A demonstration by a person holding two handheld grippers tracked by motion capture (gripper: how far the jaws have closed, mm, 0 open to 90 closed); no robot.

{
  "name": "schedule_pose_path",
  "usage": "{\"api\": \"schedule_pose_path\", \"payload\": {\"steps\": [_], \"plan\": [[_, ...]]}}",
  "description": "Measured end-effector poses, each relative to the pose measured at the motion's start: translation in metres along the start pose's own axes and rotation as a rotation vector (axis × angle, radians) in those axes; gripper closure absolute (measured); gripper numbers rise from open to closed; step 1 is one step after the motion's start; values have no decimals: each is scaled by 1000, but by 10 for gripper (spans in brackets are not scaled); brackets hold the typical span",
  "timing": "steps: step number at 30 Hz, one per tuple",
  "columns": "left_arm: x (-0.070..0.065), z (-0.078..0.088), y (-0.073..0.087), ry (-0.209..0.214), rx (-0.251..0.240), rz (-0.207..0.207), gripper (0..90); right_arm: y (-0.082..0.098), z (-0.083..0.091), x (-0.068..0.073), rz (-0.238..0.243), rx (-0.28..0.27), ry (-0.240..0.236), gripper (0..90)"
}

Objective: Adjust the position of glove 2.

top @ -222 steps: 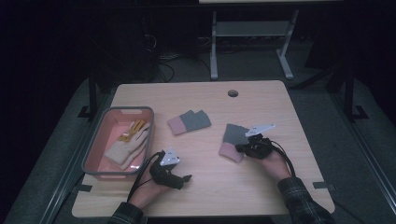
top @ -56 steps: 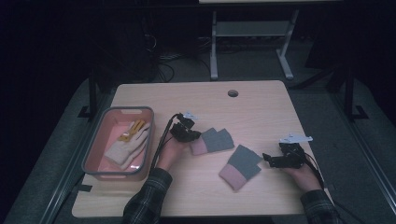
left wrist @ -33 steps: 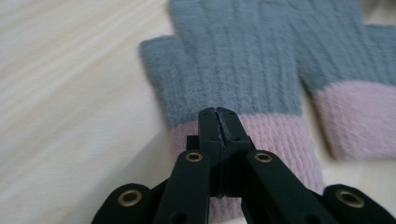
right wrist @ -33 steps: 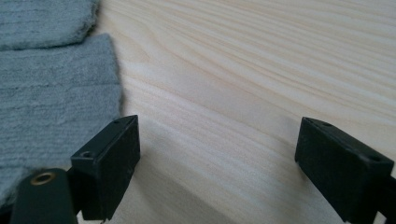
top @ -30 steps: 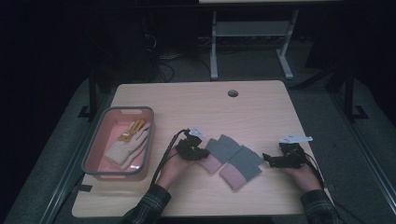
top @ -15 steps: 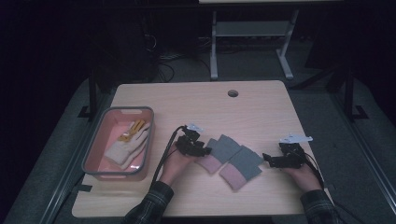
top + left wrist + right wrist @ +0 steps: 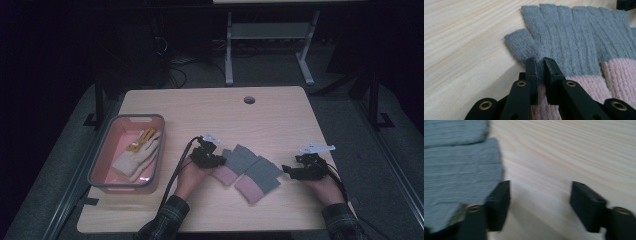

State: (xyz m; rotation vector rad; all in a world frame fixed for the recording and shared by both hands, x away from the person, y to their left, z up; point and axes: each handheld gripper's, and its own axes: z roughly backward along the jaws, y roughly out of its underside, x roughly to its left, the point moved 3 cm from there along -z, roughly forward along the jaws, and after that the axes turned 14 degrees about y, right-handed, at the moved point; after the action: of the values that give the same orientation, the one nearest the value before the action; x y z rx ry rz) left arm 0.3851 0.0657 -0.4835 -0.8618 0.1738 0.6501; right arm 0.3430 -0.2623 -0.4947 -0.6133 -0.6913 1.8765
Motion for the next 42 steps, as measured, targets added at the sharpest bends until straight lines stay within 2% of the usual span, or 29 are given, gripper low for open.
{"api": "schedule_pose_path", "payload": {"steps": [4,5,7,8,10,14,17,19,27,31,42], "plan": [[2,6,-4,-22,-32,7,831,0,17,11,11,10,-85,716],[3,8,-4,-27,-32,5,831,0,21,15,32,3,-97,774],[4,9,-6,-28,-36,5,831,1,29,23,45,-3,-145,877],[3,10,-6,-28,-41,4,831,2,32,26,54,-7,-164,900],[-1,10,-7,-25,-39,-6,831,6,38,38,85,-8,-230,900],[-8,11,-9,-22,-43,-22,831,14,41,60,158,32,-289,900],[-13,11,-10,-16,-57,-28,830,17,37,72,199,50,-301,900],[-15,11,-11,-4,-58,-36,830,16,35,74,208,48,-303,900],[-22,15,-20,6,-75,-65,830,12,31,76,202,46,-308,900],[-30,16,-25,27,-95,-79,830,10,28,77,203,45,-309,900],[-49,17,-34,62,-81,-133,832,-8,18,88,193,15,-331,900]]}}
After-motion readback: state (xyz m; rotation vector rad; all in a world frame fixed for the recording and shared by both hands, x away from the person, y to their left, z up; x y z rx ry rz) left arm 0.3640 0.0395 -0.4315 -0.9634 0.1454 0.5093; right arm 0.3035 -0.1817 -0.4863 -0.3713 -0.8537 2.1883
